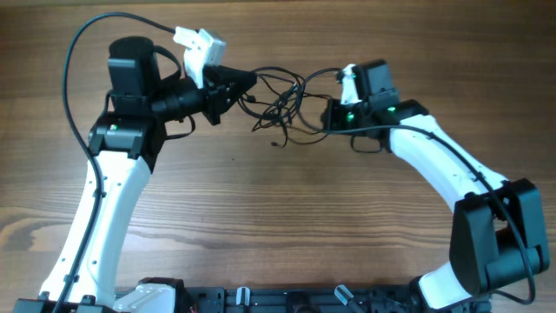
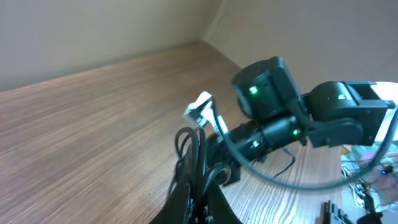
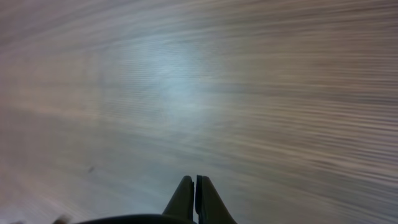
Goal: Untangle cables
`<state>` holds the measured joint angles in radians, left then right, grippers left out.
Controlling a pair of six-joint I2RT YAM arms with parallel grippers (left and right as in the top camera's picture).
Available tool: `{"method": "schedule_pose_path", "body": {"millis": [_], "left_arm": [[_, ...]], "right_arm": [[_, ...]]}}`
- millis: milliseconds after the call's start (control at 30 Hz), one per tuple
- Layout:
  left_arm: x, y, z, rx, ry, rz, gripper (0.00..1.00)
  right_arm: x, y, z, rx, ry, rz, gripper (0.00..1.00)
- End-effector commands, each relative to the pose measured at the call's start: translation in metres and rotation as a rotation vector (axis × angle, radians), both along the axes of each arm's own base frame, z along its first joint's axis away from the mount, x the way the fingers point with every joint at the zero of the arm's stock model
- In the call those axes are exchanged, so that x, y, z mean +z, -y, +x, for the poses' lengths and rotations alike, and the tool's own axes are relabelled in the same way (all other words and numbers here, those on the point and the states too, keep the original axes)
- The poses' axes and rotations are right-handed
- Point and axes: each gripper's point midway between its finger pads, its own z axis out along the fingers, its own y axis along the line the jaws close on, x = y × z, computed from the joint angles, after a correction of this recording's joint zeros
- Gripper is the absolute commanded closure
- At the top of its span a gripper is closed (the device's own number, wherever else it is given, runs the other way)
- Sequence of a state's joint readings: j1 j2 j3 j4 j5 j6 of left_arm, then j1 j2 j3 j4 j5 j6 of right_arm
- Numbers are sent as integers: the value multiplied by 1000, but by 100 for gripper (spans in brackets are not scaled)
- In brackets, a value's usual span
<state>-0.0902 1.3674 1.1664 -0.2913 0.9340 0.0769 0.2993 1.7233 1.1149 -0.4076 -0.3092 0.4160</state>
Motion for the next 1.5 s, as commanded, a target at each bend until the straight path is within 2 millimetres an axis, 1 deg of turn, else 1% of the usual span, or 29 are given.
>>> {"method": "schedule_pose_path", "body": {"millis": [0,100,233,467,533,567,633,767,900,967,1000,1067,1133,1167,1200,1233,1267,1367,1467], "left_arm": [[16,-24,8,65,44,-7,96],[16,-39,14,106,44,-6,96],[16,-56,19,151,45,-5,96],[17,-97,29,257,48,-3,96],[20,-106,29,282,55,-2,96],[22,-113,29,299,61,-1,96],[28,-123,27,328,78,1,96],[37,-130,22,349,104,4,96],[41,-130,19,350,116,5,96],[42,-127,17,335,116,-3,96],[43,-126,17,331,111,-10,96],[44,-123,14,312,97,-30,96],[45,-118,11,284,98,-41,96],[45,-117,11,281,98,-41,96],[45,-115,11,276,95,-41,96],[44,-113,10,271,94,-42,96],[44,-111,10,265,91,-42,96],[43,-101,8,238,86,-44,96],[43,-84,4,193,81,-45,96]], "right_arm": [[-15,55,14,-167,-27,-97,95],[-16,76,17,-201,-32,-108,96],[-17,97,19,-246,-45,-112,95],[-18,132,23,-316,-48,-126,95],[-19,141,23,-336,-52,-128,95],[-19,150,23,-357,-55,-134,95],[-20,160,23,-380,-61,-135,96],[-21,170,21,-405,-71,-136,95],[-21,170,20,-398,-73,-140,95],[-20,165,20,-361,-69,-121,95],[-19,158,19,-317,-63,-98,93],[-16,144,17,-241,-56,-42,68],[-11,130,15,-180,-49,19,57],[-8,124,15,-146,-39,46,53],[-1,111,14,-67,-12,101,47],[7,100,12,0,17,152,43],[15,90,9,61,42,199,35],[39,66,0,200,106,334,32],[67,44,-12,336,180,464,31]]}}
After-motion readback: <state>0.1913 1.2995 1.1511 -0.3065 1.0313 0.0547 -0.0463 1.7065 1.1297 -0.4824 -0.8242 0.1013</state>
